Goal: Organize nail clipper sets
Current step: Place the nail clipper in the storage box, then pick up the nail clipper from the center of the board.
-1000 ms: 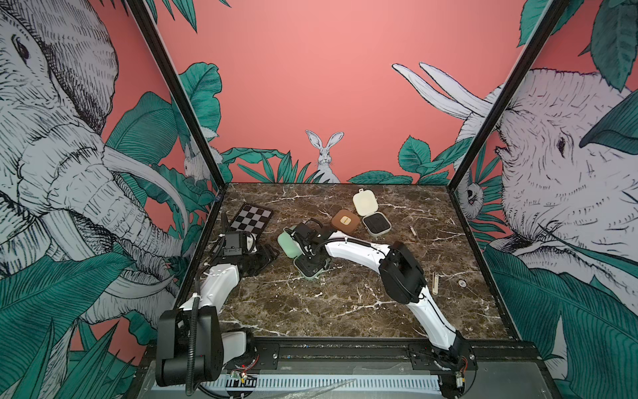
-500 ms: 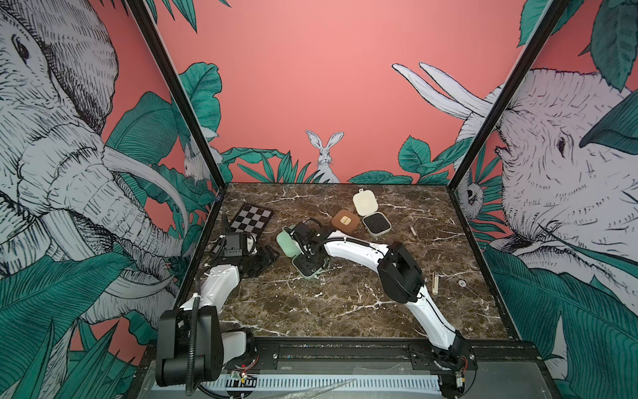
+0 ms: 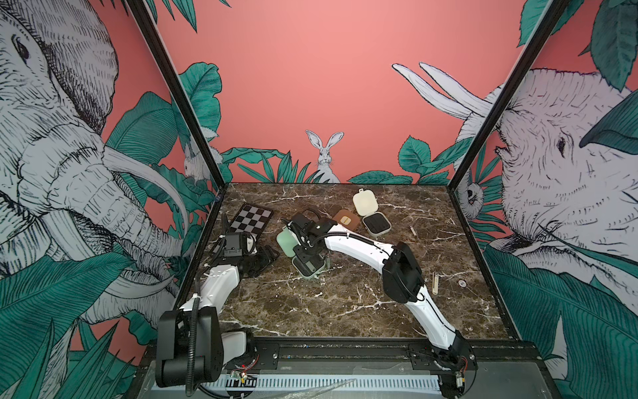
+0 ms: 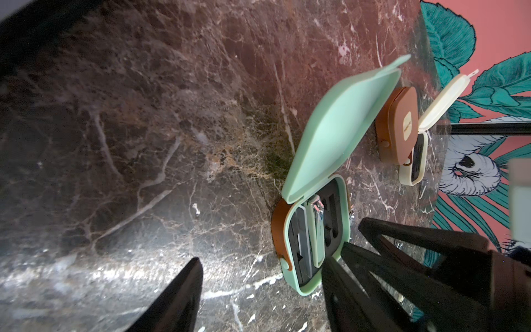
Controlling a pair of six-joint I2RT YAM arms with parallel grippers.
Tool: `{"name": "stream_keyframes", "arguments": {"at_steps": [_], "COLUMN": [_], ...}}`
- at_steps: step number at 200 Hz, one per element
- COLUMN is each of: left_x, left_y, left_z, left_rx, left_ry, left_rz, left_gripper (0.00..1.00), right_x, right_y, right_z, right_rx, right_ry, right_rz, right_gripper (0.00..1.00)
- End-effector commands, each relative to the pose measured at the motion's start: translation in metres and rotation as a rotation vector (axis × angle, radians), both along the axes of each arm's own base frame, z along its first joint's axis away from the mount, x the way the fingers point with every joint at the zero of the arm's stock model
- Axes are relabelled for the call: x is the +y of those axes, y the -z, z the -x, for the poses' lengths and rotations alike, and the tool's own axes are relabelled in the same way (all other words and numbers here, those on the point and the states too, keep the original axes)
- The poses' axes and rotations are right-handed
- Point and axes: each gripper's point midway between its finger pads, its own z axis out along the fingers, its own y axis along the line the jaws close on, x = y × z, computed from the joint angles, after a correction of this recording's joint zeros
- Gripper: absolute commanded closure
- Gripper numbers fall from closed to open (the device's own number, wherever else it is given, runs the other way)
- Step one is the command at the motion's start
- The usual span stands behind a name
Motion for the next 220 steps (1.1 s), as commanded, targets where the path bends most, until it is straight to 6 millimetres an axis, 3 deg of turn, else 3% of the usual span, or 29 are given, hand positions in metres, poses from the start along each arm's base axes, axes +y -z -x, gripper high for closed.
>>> {"name": "stream_keyframes", "arguments": {"at_steps": [1,36,70,117,160,220], "left_x": [0.000,0.000,-0.001,-0.004,-0.009,-0.010], "left_y": [-0.005,-0.009,-0.011,-0.015,-0.014,-0.010], "left_z": [0.000,-0.001,0.001,0.010,0.015,0.014], "left_rx": [-0.021,-0.025,-0.034,-0.042,-0.038,-0.035], "left_ry": [0.003,0.007,0.010,0.012,0.024,0.028], "left_rz": [-0.004,-0.007,-0.001,0.003,0.006,0.007], "left_gripper": [0.32,0.32,0.32,0.32,0.32,0.32], "right_x": [-0.022,-0.037,-0.054,-0.078,-0.084,-0.093], "right_y": [-0.022,-0.024,-0.013,-0.005,0.006,0.006], "right_z": [-0.023,-0.061,-0.079,-0.055,-0.043,-0.032], "right_rx": [-0.028,-0.026,0.000,0.050,0.096,0.100], "right_ry": [0.071,0.127,0.154,0.199,0.221,0.270], "right_rz": [-0.005,-0.024,0.003,0.027,0.035,0.015], "right_gripper": [0.64,0.64,0.65,0.65,0.67,0.64]}}
